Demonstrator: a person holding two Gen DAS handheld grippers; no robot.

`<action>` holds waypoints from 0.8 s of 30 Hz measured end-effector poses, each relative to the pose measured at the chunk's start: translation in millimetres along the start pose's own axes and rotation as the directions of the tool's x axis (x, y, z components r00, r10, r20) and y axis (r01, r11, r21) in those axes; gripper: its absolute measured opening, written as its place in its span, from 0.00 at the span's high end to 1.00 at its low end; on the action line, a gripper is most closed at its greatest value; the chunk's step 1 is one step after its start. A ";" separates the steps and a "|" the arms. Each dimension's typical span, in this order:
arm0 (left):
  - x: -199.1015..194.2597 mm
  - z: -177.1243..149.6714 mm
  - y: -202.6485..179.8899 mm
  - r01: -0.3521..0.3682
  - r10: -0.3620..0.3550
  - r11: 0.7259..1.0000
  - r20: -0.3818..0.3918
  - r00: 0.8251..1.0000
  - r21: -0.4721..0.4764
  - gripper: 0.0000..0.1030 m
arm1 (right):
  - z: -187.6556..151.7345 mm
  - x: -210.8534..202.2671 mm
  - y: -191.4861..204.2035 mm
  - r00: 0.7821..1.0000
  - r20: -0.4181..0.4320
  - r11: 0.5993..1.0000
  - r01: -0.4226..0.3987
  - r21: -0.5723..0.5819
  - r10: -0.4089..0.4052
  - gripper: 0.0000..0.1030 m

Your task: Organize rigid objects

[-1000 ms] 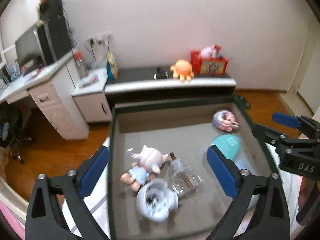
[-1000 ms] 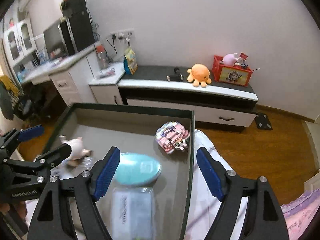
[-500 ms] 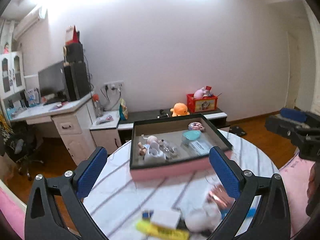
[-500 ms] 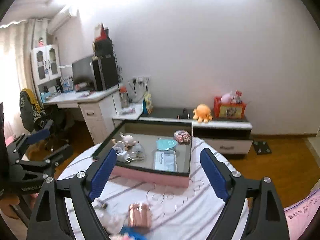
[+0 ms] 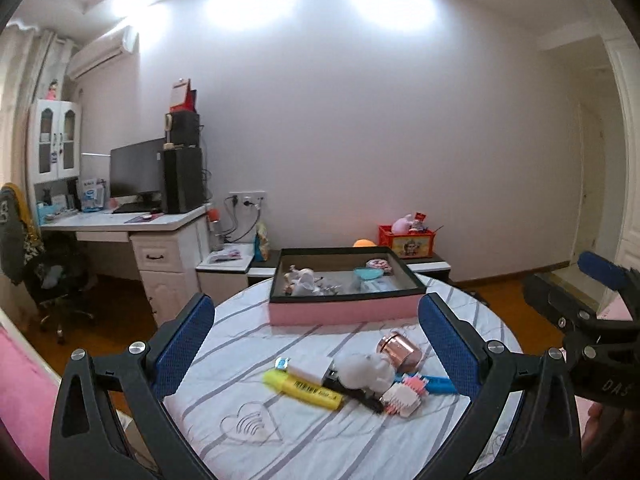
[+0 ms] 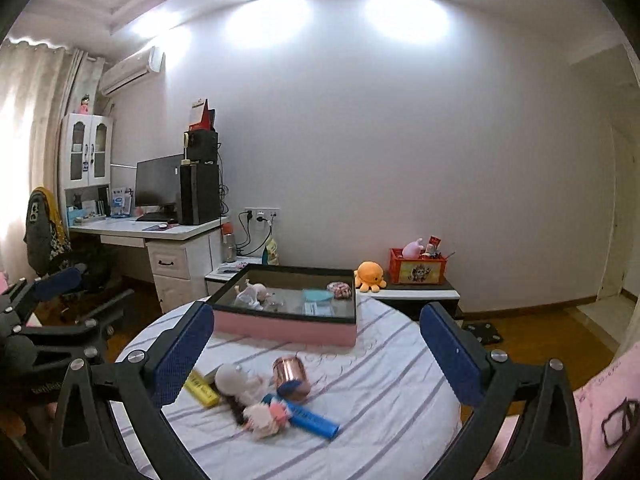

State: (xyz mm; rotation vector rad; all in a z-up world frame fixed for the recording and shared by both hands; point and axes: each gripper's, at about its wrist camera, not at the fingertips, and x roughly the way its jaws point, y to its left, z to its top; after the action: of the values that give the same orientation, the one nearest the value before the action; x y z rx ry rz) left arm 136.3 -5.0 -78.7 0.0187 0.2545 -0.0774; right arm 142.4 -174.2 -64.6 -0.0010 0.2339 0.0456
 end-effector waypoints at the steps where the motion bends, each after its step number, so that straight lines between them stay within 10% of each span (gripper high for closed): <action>1: -4.0 -1.6 1.5 -0.001 0.001 1.000 0.005 1.000 -0.005 0.00 | -2.1 -0.3 -0.6 1.000 0.005 1.000 -0.001 0.016 0.001 0.00; 24: 26.7 -37.0 29.0 -0.060 0.059 0.998 -0.146 0.988 -0.001 0.00 | -32.5 1.3 -1.9 0.995 -0.100 0.999 0.021 0.039 -0.018 0.00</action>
State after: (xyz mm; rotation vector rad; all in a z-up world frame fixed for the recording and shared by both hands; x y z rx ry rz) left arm 155.0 23.0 -121.0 0.0263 0.4001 -0.0162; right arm 136.3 -176.3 -96.4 0.0341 0.3344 0.0214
